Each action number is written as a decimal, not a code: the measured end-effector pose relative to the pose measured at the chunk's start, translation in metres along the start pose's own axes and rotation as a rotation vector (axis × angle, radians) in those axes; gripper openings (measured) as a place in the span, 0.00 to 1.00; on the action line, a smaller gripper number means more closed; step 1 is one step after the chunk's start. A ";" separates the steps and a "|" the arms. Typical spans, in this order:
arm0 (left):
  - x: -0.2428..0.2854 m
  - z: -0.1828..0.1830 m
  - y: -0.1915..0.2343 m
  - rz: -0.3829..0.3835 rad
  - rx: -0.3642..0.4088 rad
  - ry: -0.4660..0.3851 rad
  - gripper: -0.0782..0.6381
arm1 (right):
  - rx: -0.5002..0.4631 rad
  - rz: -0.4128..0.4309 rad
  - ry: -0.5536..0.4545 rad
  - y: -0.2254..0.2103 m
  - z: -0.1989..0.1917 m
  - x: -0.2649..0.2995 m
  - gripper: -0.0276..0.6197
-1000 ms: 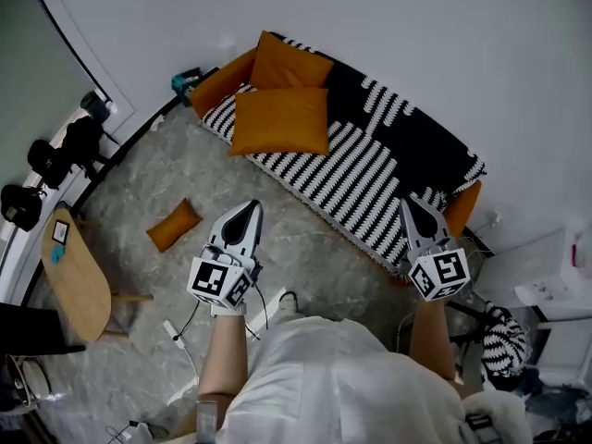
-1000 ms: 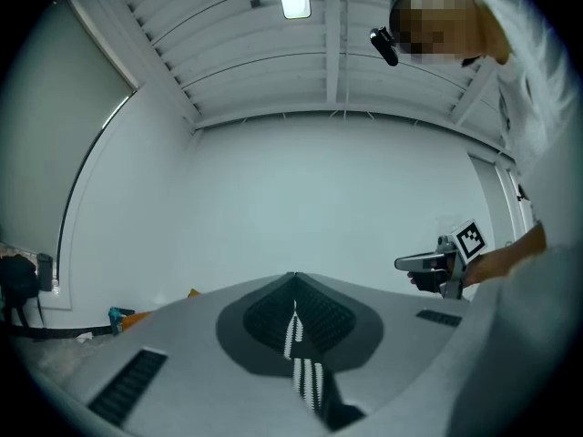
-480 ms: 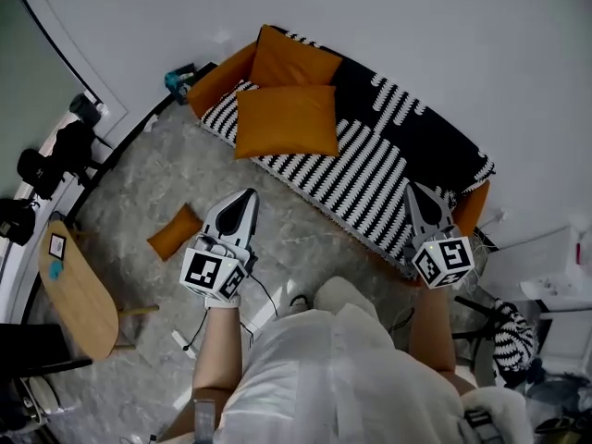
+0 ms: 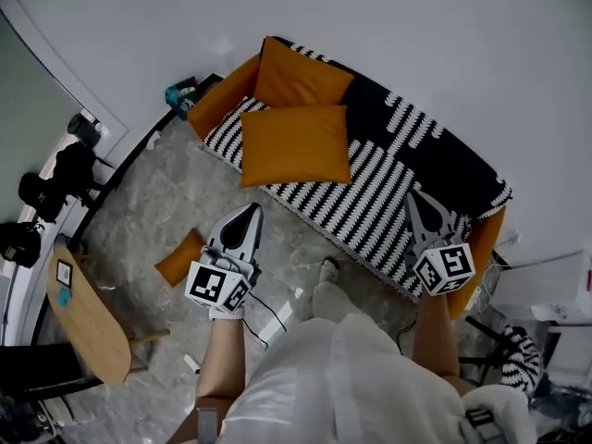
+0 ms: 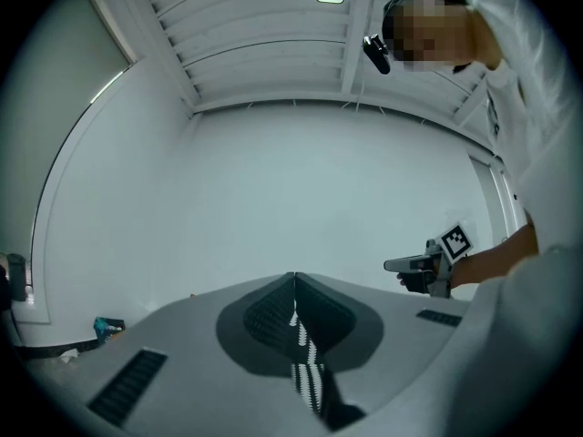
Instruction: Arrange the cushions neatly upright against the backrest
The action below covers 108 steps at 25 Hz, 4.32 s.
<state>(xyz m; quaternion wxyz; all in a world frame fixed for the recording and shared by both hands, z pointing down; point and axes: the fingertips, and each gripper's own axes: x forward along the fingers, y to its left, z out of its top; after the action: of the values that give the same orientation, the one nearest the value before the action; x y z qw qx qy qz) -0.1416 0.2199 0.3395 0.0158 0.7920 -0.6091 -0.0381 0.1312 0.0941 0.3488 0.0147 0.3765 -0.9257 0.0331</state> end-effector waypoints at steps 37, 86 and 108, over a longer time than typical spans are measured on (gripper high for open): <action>0.367 -0.182 0.355 -0.272 -0.012 0.406 0.29 | -0.067 0.175 0.415 -0.071 -0.148 0.486 0.28; 0.397 -0.542 0.406 -0.800 0.689 1.418 0.18 | -0.665 0.583 1.244 -0.099 -0.509 0.571 0.12; 0.452 -0.402 0.191 -1.067 0.922 1.230 0.15 | -0.397 0.303 1.271 -0.174 -0.364 0.342 0.09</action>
<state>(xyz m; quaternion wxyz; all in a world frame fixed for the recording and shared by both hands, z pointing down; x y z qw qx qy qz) -0.1779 -0.2746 0.7353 0.0001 0.7760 -0.0045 0.6308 0.0087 -0.2422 0.7381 0.6196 0.1403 -0.7682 0.0792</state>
